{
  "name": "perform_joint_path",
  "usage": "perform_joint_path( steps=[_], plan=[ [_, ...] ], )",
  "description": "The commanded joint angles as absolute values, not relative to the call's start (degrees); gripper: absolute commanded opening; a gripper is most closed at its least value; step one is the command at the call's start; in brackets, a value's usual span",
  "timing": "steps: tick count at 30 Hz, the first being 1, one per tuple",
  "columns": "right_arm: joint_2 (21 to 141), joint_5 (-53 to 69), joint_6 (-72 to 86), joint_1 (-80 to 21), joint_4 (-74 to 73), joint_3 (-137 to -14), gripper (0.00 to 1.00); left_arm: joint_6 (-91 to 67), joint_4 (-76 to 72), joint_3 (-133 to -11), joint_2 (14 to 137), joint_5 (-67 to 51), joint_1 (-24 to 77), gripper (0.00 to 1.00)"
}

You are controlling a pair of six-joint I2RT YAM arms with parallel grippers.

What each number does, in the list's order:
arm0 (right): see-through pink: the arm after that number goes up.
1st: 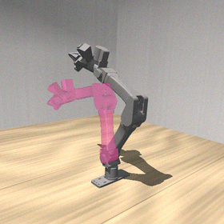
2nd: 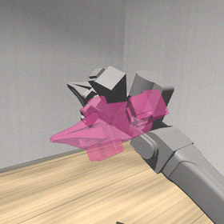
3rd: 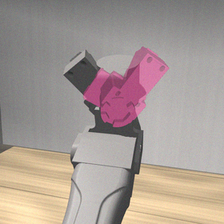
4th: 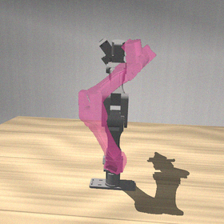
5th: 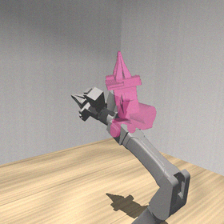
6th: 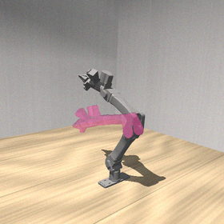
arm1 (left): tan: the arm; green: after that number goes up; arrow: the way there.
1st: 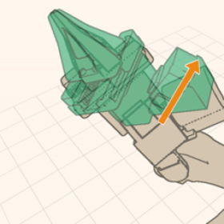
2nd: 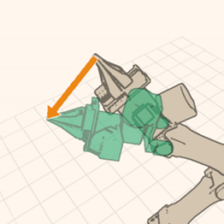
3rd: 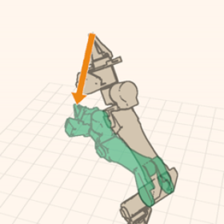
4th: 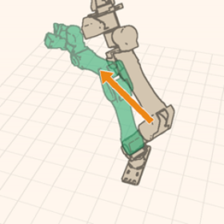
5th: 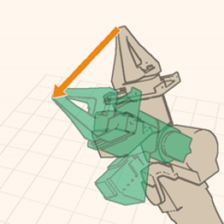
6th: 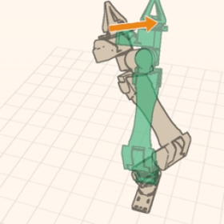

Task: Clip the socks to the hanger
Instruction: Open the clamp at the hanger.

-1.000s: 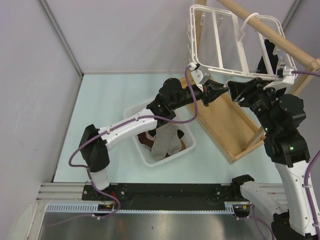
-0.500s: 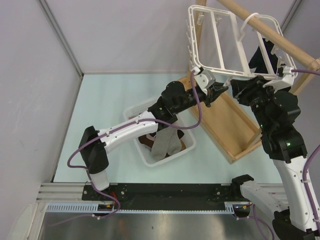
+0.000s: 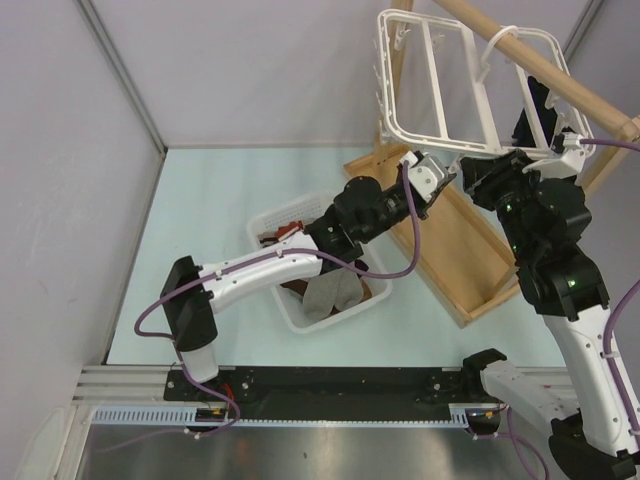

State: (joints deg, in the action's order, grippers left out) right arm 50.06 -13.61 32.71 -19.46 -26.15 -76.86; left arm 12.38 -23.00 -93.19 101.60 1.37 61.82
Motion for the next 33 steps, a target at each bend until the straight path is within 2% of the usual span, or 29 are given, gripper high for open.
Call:
perform_joint_path(
  steps=[1, 7, 10, 13, 16, 17, 20, 23, 27, 33],
  plan=[
    [50.3, -17.4, 34.5, -20.4, -25.8, -78.4, 0.34, 21.0, -24.8, -92.9, 100.0, 9.6, 64.3, 0.0],
    [50.0, -19.2, 34.6, -21.3, -25.5, -78.4, 0.27, 28.3, -28.7, -91.1, 100.6, 16.8, 66.8, 0.0],
    [50.2, -19.8, 34.7, -21.4, -25.2, -78.4, 0.22, 30.6, -30.8, -90.1, 100.9, 18.5, 67.7, 0.0],
    [50.4, -19.6, 34.7, -21.4, -25.0, -78.4, 0.11, 30.8, -32.3, -89.2, 100.7, 19.6, 67.9, 0.0],
    [50.6, -19.3, 34.4, -21.5, -25.2, -78.4, 0.03, 29.8, -32.3, -88.4, 100.5, 19.3, 67.9, 0.15],
    [50.7, -19.2, 34.2, -21.5, -25.1, -78.4, 0.0, 29.5, -32.0, -88.2, 100.4, 18.6, 67.8, 0.27],
    [50.8, -18.9, 32.8, -21.4, -25.2, -78.4, 0.0, 28.0, -31.8, -86.7, 99.0, 16.8, 67.9, 0.49],
    [50.9, -18.3, 30.9, -21.5, -24.9, -78.4, 0.0, 26.3, -32.6, -84.4, 97.1, 13.9, 67.8, 0.63],
    [50.7, -17.1, 29.3, -21.4, -24.8, -78.4, 0.0, 21.6, -33.3, -82.2, 95.0, 8.5, 66.8, 0.71],
    [50.6, -13.5, 25.7, -21.4, -23.6, -78.4, 0.0, 9.0, -34.3, -81.1, 93.0, -3.9, 60.7, 0.69]
  ],
)
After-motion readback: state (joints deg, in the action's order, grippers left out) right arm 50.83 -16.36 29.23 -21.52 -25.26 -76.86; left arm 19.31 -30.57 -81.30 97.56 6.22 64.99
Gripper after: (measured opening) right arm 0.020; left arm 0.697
